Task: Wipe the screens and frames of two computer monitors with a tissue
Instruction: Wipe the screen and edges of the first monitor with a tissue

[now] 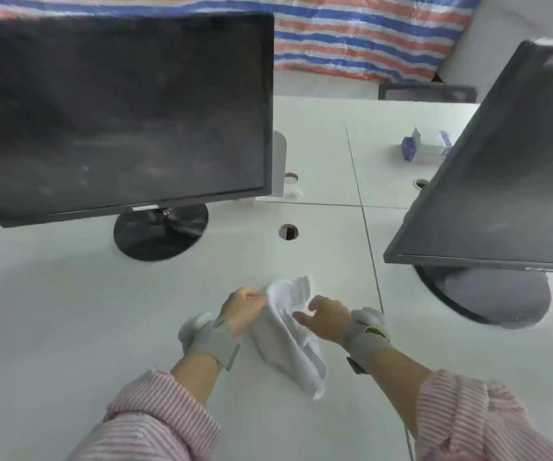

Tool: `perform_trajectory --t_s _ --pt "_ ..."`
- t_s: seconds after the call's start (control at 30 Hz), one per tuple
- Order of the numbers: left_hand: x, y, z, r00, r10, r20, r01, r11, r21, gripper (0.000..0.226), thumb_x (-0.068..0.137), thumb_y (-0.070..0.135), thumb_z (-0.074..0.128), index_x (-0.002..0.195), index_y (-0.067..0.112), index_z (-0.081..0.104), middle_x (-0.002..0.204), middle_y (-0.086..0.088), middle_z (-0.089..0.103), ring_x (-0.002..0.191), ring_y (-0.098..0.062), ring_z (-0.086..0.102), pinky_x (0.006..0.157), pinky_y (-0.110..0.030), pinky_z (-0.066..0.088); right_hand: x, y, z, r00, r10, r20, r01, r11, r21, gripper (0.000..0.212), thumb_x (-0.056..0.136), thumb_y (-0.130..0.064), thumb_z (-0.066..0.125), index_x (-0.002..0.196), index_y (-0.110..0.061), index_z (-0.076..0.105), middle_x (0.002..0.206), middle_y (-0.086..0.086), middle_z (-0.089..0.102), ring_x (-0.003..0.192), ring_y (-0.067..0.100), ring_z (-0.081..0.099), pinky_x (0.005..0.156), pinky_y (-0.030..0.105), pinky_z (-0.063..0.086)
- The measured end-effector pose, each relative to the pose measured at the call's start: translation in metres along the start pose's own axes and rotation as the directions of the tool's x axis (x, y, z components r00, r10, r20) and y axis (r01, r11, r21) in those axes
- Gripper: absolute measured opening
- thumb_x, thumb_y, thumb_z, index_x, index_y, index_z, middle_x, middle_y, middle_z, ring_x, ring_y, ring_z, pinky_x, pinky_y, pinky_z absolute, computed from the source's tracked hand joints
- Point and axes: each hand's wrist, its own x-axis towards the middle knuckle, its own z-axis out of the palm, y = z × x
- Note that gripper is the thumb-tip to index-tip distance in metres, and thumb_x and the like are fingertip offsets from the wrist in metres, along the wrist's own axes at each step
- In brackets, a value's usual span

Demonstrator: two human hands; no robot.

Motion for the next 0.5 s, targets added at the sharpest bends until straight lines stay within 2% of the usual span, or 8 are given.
perform_trajectory --t_s 0.07,0.13,0.17,0.23,0.3,0.37,0.43,0.5 --pt "0.005 -0.012 0.012 0.999 -0.038 -0.028 0.039 0.999 0.031 0.064 0.076 0.039 0.06 0.131 0.009 0.047 0.13 -0.014 0.054 0.117 -0.03 0.053 0.096 -0.04 0.048 -0.001 0.003 0.022 0.999 0.025 0.033 -0.026 0.999 0.046 0.063 0.085 -0.051 0.054 0.128 -0.006 0.041 0.121 0.011 0.058 0.111 0.029 0.055 0.091 0.035 0.043" --pt "0.005 -0.024 0.024 0.997 -0.054 -0.056 0.054 0.998 -0.015 0.07 0.077 0.034 0.064 0.136 0.006 0.04 0.134 -0.017 0.049 0.121 -0.031 0.05 0.099 -0.041 0.044 -0.003 0.004 0.044 0.999 0.006 0.038 -0.009 0.996 0.088 0.069 0.084 -0.044 0.058 0.137 -0.011 0.029 0.126 0.012 0.053 0.116 0.031 0.05 0.094 0.038 0.042" --pt "0.004 -0.028 0.028 0.995 -0.06 -0.081 0.054 0.996 -0.069 0.076 0.072 0.034 0.066 0.137 0.006 0.039 0.135 -0.017 0.047 0.121 -0.031 0.049 0.099 -0.042 0.044 -0.003 0.004 0.05 0.999 -0.011 0.044 0.007 0.996 0.094 0.066 0.085 -0.038 0.057 0.138 -0.013 0.027 0.128 0.012 0.052 0.117 0.031 0.048 0.095 0.039 0.042" --pt "-0.003 -0.027 0.032 0.99 -0.101 -0.1 0.073 0.964 -0.255 0.088 0.061 0.035 0.066 0.138 0.006 0.036 0.132 -0.017 0.048 0.112 -0.031 0.054 0.089 -0.044 0.05 0.001 0.002 0.053 0.998 -0.031 0.048 0.025 0.992 0.127 0.047 0.089 -0.026 0.049 0.132 -0.012 0.038 0.124 0.014 0.055 0.114 0.032 0.051 0.093 0.037 0.043" --pt "-0.011 -0.018 0.032 0.99 -0.134 -0.042 0.103 0.9 -0.424 0.081 0.067 0.025 0.072 0.137 0.004 0.035 0.123 -0.02 0.054 0.087 -0.026 0.058 0.059 -0.031 0.05 0.001 -0.001 0.046 0.997 -0.076 0.014 0.073 0.982 0.176 0.027 0.09 -0.022 0.046 0.111 -0.006 0.054 0.112 0.017 0.06 0.104 0.032 0.056 0.084 0.032 0.042" --pt "-0.015 -0.014 0.03 0.994 -0.109 0.026 0.109 0.895 -0.433 0.068 0.068 0.02 0.075 0.126 -0.002 0.047 0.111 -0.022 0.062 0.064 -0.018 0.055 0.042 -0.017 0.037 -0.001 -0.003 0.032 0.994 -0.099 -0.05 0.109 0.958 0.266 0.021 0.091 -0.024 0.047 0.09 -0.007 0.06 0.094 0.015 0.063 0.09 0.028 0.058 0.071 0.027 0.038" --pt "-0.026 0.0 0.025 0.999 -0.027 0.035 0.039 0.924 -0.381 0.042 0.071 0.015 0.072 0.108 0.0 0.06 0.09 -0.016 0.064 0.051 -0.009 0.052 0.035 -0.011 0.032 -0.009 -0.003 0.011 0.986 -0.096 -0.135 0.142 0.907 0.397 0.022 0.091 -0.024 0.05 0.075 -0.012 0.058 0.073 0.006 0.057 0.075 0.022 0.052 0.061 0.026 0.035" --pt "-0.037 0.019 0.018 0.998 0.057 0.0 -0.053 0.93 -0.365 0.038 0.076 0.015 0.068 0.113 0.01 0.058 0.096 -0.01 0.059 0.064 -0.013 0.055 0.042 -0.014 0.038 -0.022 -0.001 -0.015 0.974 -0.05 -0.221 0.163 0.83 0.533 0.03 0.092 -0.024 0.051 0.064 -0.014 0.051 0.062 0.0 0.049 0.066 0.019 0.047 0.055 0.027 0.034"
